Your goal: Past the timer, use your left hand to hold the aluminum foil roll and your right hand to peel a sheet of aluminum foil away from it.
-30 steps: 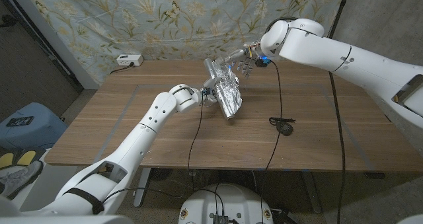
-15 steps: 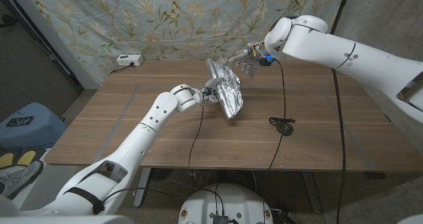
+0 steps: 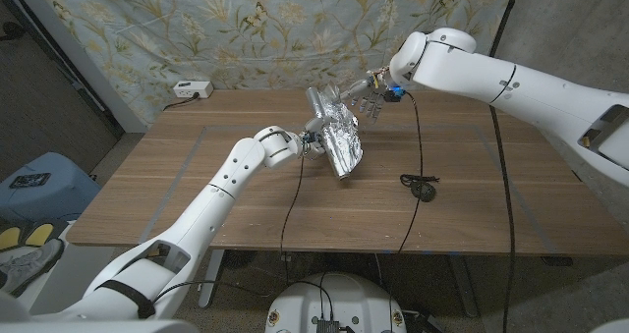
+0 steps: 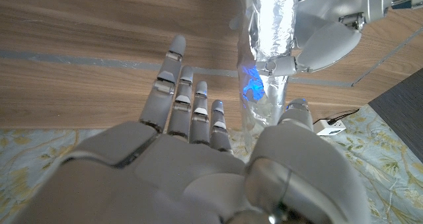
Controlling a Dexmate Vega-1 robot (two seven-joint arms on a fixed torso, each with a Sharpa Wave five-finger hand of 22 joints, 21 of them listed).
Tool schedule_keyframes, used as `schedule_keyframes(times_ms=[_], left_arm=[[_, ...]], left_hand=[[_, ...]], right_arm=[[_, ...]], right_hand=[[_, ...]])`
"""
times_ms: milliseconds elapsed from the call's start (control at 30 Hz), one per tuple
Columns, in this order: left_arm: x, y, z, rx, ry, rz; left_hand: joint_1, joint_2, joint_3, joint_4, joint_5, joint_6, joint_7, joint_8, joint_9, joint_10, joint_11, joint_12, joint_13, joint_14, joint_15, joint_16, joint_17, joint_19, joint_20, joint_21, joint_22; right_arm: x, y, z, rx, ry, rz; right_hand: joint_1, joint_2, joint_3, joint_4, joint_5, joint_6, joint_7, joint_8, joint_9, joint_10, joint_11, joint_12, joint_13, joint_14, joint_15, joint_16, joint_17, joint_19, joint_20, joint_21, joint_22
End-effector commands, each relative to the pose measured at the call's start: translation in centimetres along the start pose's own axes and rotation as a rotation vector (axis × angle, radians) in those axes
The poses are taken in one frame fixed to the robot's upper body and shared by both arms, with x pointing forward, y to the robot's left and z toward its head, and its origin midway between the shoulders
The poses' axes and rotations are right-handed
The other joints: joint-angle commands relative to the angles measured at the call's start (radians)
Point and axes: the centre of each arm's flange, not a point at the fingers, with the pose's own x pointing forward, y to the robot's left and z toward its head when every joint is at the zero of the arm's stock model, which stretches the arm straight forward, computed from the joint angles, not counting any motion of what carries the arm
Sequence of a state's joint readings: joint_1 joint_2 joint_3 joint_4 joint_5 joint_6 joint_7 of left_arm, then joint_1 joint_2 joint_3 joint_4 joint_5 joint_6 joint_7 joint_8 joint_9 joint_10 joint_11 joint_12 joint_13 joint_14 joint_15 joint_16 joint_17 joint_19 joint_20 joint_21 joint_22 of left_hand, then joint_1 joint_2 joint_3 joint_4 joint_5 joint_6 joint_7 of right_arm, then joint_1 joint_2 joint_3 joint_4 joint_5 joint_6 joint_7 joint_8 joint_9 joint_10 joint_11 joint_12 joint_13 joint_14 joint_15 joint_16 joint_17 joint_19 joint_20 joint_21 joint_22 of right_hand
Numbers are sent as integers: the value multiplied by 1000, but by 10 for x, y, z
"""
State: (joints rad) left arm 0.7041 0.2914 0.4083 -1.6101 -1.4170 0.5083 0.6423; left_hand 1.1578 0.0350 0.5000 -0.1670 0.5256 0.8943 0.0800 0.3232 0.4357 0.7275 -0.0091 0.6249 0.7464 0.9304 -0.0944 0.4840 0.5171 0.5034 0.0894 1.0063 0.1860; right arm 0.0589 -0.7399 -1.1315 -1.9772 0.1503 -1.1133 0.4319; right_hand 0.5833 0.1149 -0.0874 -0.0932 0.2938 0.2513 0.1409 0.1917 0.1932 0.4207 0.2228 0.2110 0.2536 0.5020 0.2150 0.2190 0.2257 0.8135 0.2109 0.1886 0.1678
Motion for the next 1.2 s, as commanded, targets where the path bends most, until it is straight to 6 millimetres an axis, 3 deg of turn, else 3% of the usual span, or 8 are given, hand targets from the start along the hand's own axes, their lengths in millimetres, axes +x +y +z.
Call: schedule_keyframes(times_ms=[33,300,467,1200], left_arm=[[1,-1,-2,-6,-7,4],[1,-2,-4,-1,-13,10],[0,-3,-4,3,-20,12],[-3,-1,-12,9,-22,12]], left_hand=[[20,21,-1,1,6,6,-2,1,2,5,-7,0,4,5,-7,-3,5,-7,-2,5,2],[20,22,-3,3,7,4,1,0,1,4,-6,-2,5,6,-5,-6,6,-8,-3,7,2],[21,22,-3,3,9,5,-3,0,2,4,-7,-2,5,5,-5,-8,6,-9,-4,9,2],[27,25,-6,2,11,9,-5,1,3,6,-8,-2,9,8,-11,-10,13,-12,-5,14,1]], right_arm=[[10,5,3,-16,27,18],[14,4,5,-24,34,-1],[18,4,5,-24,43,-19],[21,7,-15,39,66,-38]], right_hand=[[-1,4,-13,5,10,-9,72,3,2,-7,-2,4,2,-5,0,3,2,-4,1,1,3],[-1,17,-16,9,14,-6,72,5,2,-4,-1,7,3,-5,-1,5,4,-4,1,2,3],[14,31,-3,8,7,21,73,8,3,16,-2,11,8,20,-4,15,8,2,0,2,2],[14,44,8,18,4,62,72,16,5,55,-3,25,14,75,-21,27,4,39,-33,10,2]])
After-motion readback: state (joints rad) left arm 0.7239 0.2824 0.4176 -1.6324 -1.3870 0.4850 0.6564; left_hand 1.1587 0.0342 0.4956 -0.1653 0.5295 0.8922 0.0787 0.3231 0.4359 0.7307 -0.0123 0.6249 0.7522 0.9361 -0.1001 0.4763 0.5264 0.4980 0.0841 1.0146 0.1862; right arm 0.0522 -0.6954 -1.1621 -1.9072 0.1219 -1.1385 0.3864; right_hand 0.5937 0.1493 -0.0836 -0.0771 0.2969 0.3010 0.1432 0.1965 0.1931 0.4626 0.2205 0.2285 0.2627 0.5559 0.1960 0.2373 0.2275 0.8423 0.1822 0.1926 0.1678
